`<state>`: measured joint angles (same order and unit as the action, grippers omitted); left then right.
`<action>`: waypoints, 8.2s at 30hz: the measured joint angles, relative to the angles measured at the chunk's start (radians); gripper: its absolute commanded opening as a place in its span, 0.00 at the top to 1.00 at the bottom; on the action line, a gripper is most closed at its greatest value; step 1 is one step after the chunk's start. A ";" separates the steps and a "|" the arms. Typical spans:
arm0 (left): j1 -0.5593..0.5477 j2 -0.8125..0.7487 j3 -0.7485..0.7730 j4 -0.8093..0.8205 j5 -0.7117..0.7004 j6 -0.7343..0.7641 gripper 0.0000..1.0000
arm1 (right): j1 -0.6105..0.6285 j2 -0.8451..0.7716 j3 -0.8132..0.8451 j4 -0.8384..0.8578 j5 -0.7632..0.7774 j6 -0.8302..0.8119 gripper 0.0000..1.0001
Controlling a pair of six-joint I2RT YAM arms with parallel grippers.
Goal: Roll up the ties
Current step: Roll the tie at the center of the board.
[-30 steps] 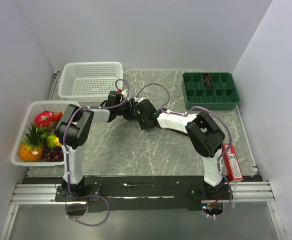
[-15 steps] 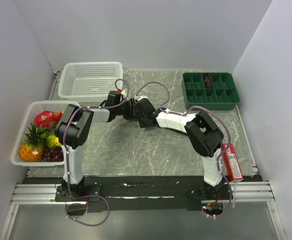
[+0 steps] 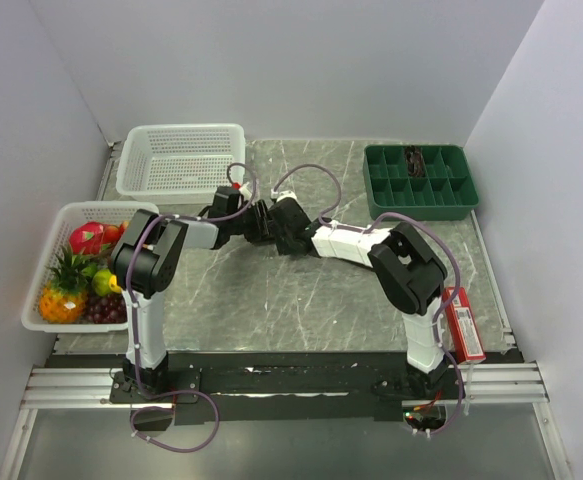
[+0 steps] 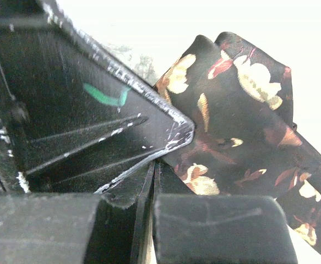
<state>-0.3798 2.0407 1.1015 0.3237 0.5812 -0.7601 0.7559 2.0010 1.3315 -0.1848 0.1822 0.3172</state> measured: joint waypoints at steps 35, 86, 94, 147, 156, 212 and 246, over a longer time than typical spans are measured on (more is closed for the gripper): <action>-0.003 -0.060 0.018 -0.101 -0.100 -0.038 0.85 | -0.191 -0.266 -0.252 0.138 -0.063 0.039 1.00; -0.021 -0.065 -0.003 0.136 -0.052 -0.121 0.51 | -0.263 -0.008 -0.072 0.163 -0.262 0.069 1.00; -0.043 -0.064 0.008 0.151 -0.003 -0.096 0.51 | -0.314 -0.009 -0.127 0.227 -0.354 0.111 1.00; 0.039 -0.033 0.030 0.041 -0.137 0.058 0.11 | -0.305 -0.182 -0.240 0.308 -0.411 0.104 1.00; 0.039 -0.022 0.017 0.084 -0.118 0.044 0.25 | -0.316 -0.154 -0.152 0.405 -0.500 0.158 1.00; 0.040 0.064 -0.079 0.367 -0.072 -0.034 0.86 | -0.385 0.212 0.340 0.225 -0.431 0.185 1.00; 0.035 0.084 -0.067 0.397 -0.040 -0.040 0.87 | -0.327 0.314 0.392 -0.063 -0.610 0.153 1.00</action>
<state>-0.3447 2.1250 1.0344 0.7212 0.5411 -0.8001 0.4294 2.3150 1.7233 -0.2474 -0.4278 0.4702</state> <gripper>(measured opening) 0.278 0.004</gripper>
